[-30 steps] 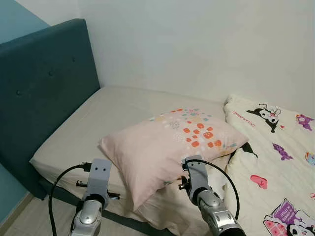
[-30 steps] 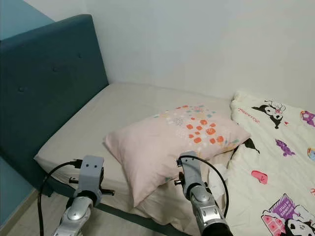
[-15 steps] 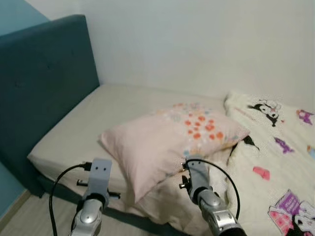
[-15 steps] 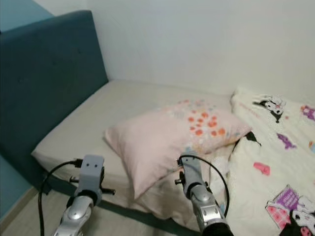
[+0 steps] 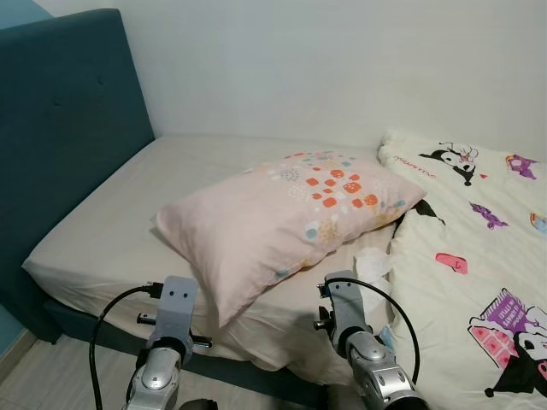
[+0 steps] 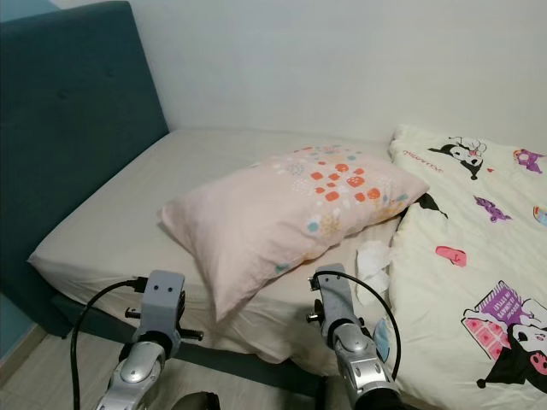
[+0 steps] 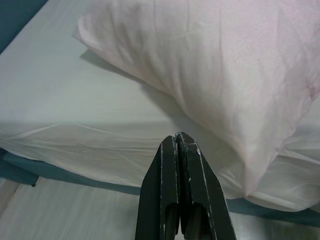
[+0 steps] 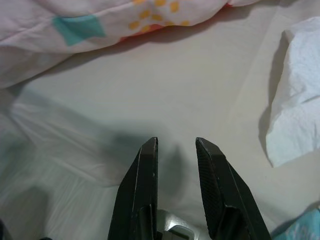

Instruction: Clean up the room

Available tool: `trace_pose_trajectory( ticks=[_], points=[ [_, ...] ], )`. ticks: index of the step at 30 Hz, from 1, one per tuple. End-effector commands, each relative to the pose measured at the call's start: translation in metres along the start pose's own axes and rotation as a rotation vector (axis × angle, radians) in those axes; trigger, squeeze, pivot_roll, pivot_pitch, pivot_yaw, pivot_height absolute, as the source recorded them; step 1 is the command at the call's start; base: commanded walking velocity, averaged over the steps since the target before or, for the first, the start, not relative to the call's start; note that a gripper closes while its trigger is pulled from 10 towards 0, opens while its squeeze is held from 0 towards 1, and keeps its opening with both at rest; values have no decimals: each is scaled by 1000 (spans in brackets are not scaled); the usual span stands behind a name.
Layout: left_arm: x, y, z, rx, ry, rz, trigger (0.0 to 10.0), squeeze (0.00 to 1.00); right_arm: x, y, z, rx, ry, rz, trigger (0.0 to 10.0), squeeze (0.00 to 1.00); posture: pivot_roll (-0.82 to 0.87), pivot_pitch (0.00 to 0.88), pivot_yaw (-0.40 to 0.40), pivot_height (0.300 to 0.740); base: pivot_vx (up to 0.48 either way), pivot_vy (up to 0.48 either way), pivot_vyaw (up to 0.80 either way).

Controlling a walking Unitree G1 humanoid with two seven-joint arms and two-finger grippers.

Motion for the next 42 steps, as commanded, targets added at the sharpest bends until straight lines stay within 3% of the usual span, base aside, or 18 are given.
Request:
trace_pose_trajectory(
  ticks=[1,8,15,17,20,22,26,27,28,29,30,36,42],
  points=[
    [-1,-2,-2,-10,6,-5,10000,0,0,0,3,5,-14,-3,10000,0,-2,57,-14,606,0,0,0],
    [-1,-2,-1,-16,-3,-5,10000,0,-1,-6,3,6,-14,-17,10000,0,-8,59,-19,587,0,0,0],
    [0,0,12,-66,-70,-8,10000,0,0,-12,10,-9,-33,-26,10000,0,-13,63,-30,587,0,0,0],
    [-3,-7,29,-91,-150,-91,10000,0,2,-23,20,-49,-66,-67,10000,0,-11,75,-38,587,0,0,0],
    [-4,-10,35,-98,-174,-123,10000,0,2,-30,23,-63,-71,-98,10000,0,-10,78,-41,587,0,0,0],
    [-8,-23,47,-102,-222,-222,10000,0,5,-44,29,-112,-75,-156,10000,0,-7,87,-42,587,0,0,0],
    [-14,-40,60,-94,-279,-330,10000,0,7,-59,38,-153,-84,-207,10000,0,-8,107,-41,587,0,0,0],
    [-17,-50,65,-86,-293,-387,10000,0,8,-67,43,-146,-83,-233,10000,90,-8,118,-41,587,0,0,0],
    [-18,-57,67,-75,-299,-427,10000,0,9,-73,46,-148,-79,-248,10000,380,-8,118,-41,587,0,0,0],
    [-18,-57,67,-75,-299,-427,10000,0,9,-73,46,-148,-79,-248,10000,380,-8,118,-41,587,0,0,0],
    [-20,-65,70,-51,-307,-468,10000,0,10,-80,48,-148,-69,-266,10000,1000,-4,130,-41,587,0,0,0],
    [-16,-76,84,21,-352,-515,10000,0,11,-101,60,-119,-65,-292,10000,1000,19,189,-40,587,0,0,0],
    [-15,-82,100,6,-385,-564,10000,0,12,-105,65,-92,-76,-274,10000,1000,36,234,-29,587,0,0,0]
  ],
)
Point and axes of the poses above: a point about 5 cm out from each wrist's last joint towards the gripper, its own x axis pointing out of the wrist towards the gripper, its own z axis along the axis of the wrist's last joint, y = z × x, the point moved 6 cm from there along x, pointing out of the wrist towards the gripper, and after that the axes turned 2 degrees about -x, right-handed, at the moved point
